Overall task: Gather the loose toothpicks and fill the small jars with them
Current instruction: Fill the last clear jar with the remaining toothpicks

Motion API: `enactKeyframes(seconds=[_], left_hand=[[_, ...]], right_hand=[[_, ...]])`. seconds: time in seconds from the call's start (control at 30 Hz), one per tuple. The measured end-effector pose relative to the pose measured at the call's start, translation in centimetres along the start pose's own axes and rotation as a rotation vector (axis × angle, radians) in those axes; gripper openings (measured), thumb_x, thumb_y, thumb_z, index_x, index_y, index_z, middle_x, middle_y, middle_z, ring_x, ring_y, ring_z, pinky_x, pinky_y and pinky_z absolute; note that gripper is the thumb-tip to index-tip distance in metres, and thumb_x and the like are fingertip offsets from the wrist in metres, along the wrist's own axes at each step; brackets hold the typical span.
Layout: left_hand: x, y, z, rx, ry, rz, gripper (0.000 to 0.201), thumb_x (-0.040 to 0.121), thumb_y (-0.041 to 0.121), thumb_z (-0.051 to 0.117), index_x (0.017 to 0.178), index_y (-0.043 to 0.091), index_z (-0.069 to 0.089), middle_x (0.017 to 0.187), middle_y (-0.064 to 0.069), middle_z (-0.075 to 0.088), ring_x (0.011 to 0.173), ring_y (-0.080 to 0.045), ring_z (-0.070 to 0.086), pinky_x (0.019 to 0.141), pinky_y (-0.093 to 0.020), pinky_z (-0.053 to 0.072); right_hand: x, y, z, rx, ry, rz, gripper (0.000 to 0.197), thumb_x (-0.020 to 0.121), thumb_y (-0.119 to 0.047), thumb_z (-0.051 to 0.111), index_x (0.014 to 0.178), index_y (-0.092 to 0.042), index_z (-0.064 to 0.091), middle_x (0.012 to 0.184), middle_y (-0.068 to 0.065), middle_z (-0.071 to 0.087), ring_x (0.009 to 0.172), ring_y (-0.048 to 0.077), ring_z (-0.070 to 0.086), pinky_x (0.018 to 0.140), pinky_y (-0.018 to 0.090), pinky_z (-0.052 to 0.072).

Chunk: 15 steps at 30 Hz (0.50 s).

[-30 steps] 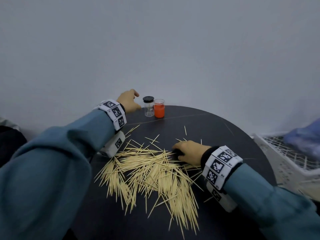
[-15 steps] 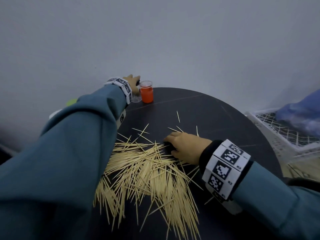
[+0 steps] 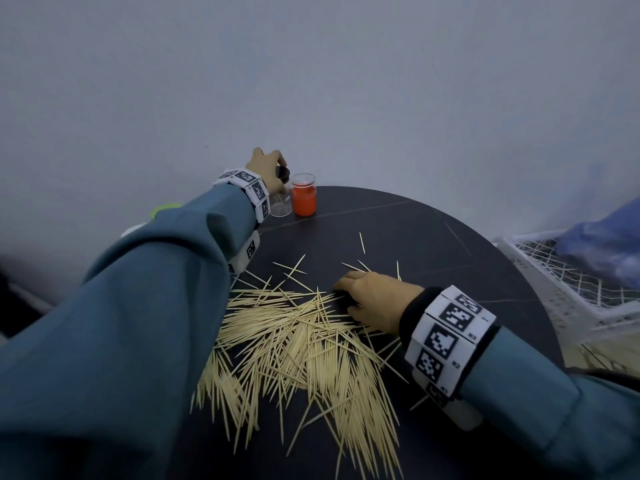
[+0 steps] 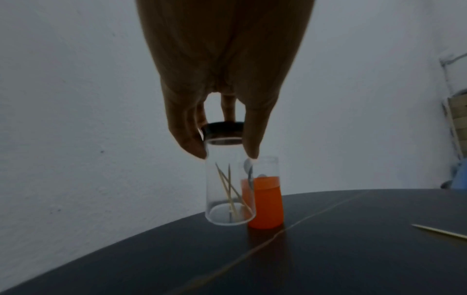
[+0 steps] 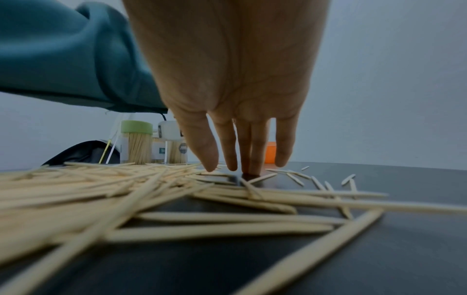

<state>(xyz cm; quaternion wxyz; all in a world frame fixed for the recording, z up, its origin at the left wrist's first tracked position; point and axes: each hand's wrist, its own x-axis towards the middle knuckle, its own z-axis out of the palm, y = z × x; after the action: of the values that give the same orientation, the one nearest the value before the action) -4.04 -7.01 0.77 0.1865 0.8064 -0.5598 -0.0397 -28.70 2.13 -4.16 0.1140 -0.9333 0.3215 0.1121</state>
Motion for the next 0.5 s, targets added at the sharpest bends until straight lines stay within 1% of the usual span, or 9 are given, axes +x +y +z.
enactKeyframes(seconds=[0.07, 0.13, 0.2, 0.27, 0.3, 0.37, 0.4, 0.5], left_hand=[[-1.4, 0.4, -1.2, -0.054, 0.062, 0.027, 0.058, 0.074, 0.013, 0.077, 0.126, 0.012, 0.05, 0.131, -0.019, 0.034, 0.109, -0.037, 0.05, 0.089, -0.037, 0.043], [-3.0, 0.9, -2.8, -0.093, 0.098, 0.067, 0.06, 0.073, 0.014, 0.077, 0.126, 0.012, 0.05, 0.128, -0.02, 0.04, 0.11, -0.036, 0.05, 0.09, -0.035, 0.042], [-4.7, 1.3, -4.3, -0.152, 0.121, 0.101, 0.064, 0.072, 0.014, 0.078, 0.128, 0.01, 0.048, 0.123, -0.018, 0.052, 0.109, -0.032, 0.052, 0.086, -0.032, 0.042], [-6.6, 1.6, -5.6, -0.243, 0.139, 0.101, 0.068, 0.07, 0.011, 0.079, 0.128, 0.008, 0.045, 0.117, -0.014, 0.058, 0.107, -0.028, 0.055, 0.08, -0.027, 0.042], [-7.6, 1.7, -6.2, -0.274, 0.151, 0.094, 0.067, 0.068, 0.01, 0.08, 0.126, 0.007, 0.046, 0.116, -0.012, 0.058, 0.105, -0.024, 0.055, 0.078, -0.025, 0.041], [-9.7, 1.9, -7.0, -0.299, 0.175, 0.096, 0.059, 0.066, 0.008, 0.08, 0.119, 0.007, 0.055, 0.116, -0.008, 0.061, 0.1, -0.016, 0.054, 0.074, -0.02, 0.038], [-10.7, 2.0, -7.1, -0.305, 0.179, 0.106, 0.055, 0.065, 0.007, 0.08, 0.115, 0.007, 0.059, 0.115, -0.006, 0.062, 0.099, -0.014, 0.054, 0.073, -0.019, 0.038], [-14.0, 2.2, -7.0, -0.353, 0.167, 0.154, 0.051, 0.064, 0.006, 0.08, 0.112, 0.01, 0.062, 0.111, -0.005, 0.065, 0.101, -0.016, 0.059, 0.074, -0.015, 0.039]], right_hand=[[0.0, 0.0, 0.0, -0.008, -0.003, 0.001, 0.044, 0.095, -0.011, 0.042, 0.138, -0.009, 0.038, 0.14, 0.006, 0.039, 0.127, 0.024, 0.042, 0.103, 0.039, 0.039], [0.0, -0.1, 0.0, -0.021, -0.007, 0.008, 0.043, 0.095, -0.011, 0.042, 0.137, -0.009, 0.039, 0.139, 0.007, 0.039, 0.126, 0.025, 0.043, 0.102, 0.039, 0.039], [0.0, -0.2, -0.1, -0.043, -0.018, 0.008, 0.043, 0.095, -0.012, 0.043, 0.137, -0.009, 0.039, 0.138, 0.008, 0.04, 0.126, 0.026, 0.043, 0.103, 0.039, 0.039], [0.0, -0.2, -0.4, -0.068, -0.031, 0.0, 0.044, 0.095, -0.013, 0.044, 0.138, -0.01, 0.038, 0.138, 0.009, 0.04, 0.126, 0.026, 0.043, 0.104, 0.038, 0.037], [-0.1, -0.2, -0.6, -0.076, -0.04, -0.001, 0.045, 0.095, -0.014, 0.044, 0.139, -0.011, 0.038, 0.138, 0.009, 0.04, 0.127, 0.026, 0.042, 0.105, 0.038, 0.036], [-0.1, -0.3, -0.9, -0.096, -0.051, 0.004, 0.045, 0.095, -0.015, 0.044, 0.139, -0.011, 0.038, 0.139, 0.01, 0.041, 0.127, 0.026, 0.041, 0.106, 0.038, 0.035], [-0.1, -0.3, -1.0, -0.111, -0.055, 0.009, 0.044, 0.095, -0.015, 0.044, 0.138, -0.011, 0.039, 0.138, 0.01, 0.042, 0.127, 0.027, 0.042, 0.106, 0.037, 0.035], [-0.2, -0.9, -1.4, -0.136, -0.06, 0.024, 0.041, 0.094, -0.016, 0.046, 0.135, -0.01, 0.044, 0.135, 0.011, 0.048, 0.123, 0.027, 0.046, 0.102, 0.033, 0.039]])
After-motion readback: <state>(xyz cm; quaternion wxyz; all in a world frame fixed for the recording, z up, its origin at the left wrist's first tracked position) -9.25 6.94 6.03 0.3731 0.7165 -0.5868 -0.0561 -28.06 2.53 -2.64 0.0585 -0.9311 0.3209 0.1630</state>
